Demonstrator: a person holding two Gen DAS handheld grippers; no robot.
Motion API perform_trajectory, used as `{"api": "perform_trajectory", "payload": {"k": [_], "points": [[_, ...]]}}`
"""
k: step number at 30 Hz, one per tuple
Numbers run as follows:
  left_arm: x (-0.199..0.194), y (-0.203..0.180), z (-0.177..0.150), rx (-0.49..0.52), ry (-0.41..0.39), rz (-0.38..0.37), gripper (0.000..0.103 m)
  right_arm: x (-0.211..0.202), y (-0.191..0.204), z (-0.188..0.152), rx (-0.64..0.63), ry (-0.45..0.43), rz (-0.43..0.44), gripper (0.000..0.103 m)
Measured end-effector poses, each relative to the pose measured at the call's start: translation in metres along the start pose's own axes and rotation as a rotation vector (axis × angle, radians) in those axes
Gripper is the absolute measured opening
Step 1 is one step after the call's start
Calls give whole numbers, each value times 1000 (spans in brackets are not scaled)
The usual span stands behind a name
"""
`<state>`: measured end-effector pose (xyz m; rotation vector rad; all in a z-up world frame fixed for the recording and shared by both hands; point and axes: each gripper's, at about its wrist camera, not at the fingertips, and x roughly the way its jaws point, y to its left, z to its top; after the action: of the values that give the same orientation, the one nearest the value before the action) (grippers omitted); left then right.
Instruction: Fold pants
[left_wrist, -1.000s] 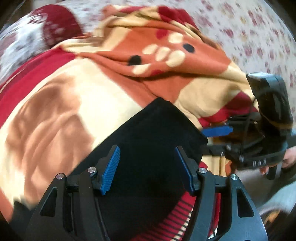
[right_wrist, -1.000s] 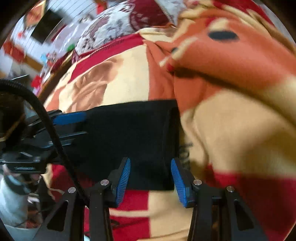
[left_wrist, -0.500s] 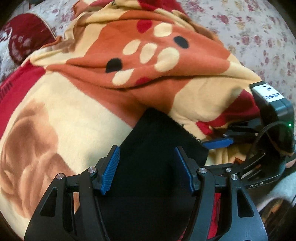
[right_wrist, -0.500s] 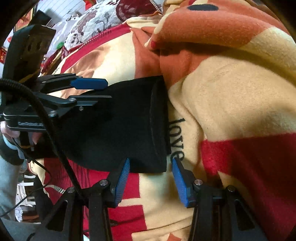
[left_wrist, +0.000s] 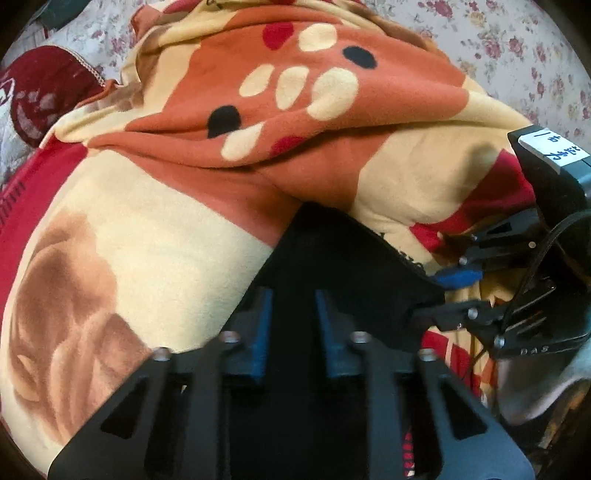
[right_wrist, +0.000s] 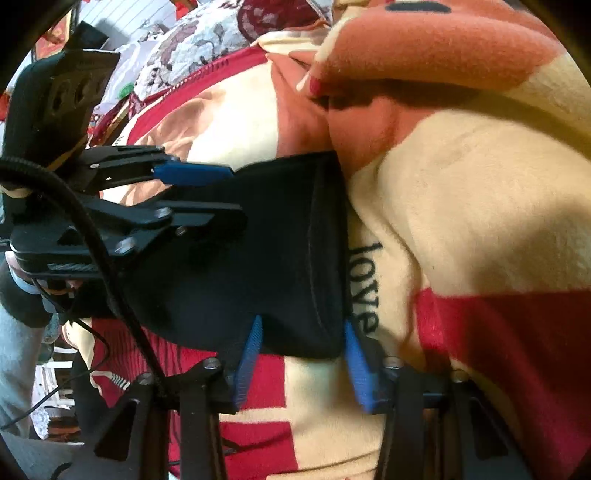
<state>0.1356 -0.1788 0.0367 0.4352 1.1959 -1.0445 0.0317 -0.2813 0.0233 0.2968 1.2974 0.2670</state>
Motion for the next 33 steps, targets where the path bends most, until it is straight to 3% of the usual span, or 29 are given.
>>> {"api": "perform_trajectory", "payload": {"k": [5, 13, 17, 19, 22, 29, 33], "points": [[-10, -4, 0, 10, -44, 34, 7, -7, 8, 6, -25, -51, -9, 12], [-19, -1, 14, -15, -93, 68, 6, -24, 9, 24, -45, -121, -59, 11], [-3, 6, 13, -45, -47, 91, 6, 2, -7, 27, 6, -3, -70, 11], [-3, 7, 9, -68, -69, 103, 6, 8, -12, 28, 39, 3, -66, 11], [-10, 12, 7, -142, -84, 97, 10, 1, -11, 28, 42, -9, -63, 13], [-33, 3, -4, -178, -115, 239, 11, -27, 4, 16, -17, -80, -68, 38], [-47, -8, -17, -176, -130, 272, 11, -33, 6, 12, -7, -99, -42, 38]]}}
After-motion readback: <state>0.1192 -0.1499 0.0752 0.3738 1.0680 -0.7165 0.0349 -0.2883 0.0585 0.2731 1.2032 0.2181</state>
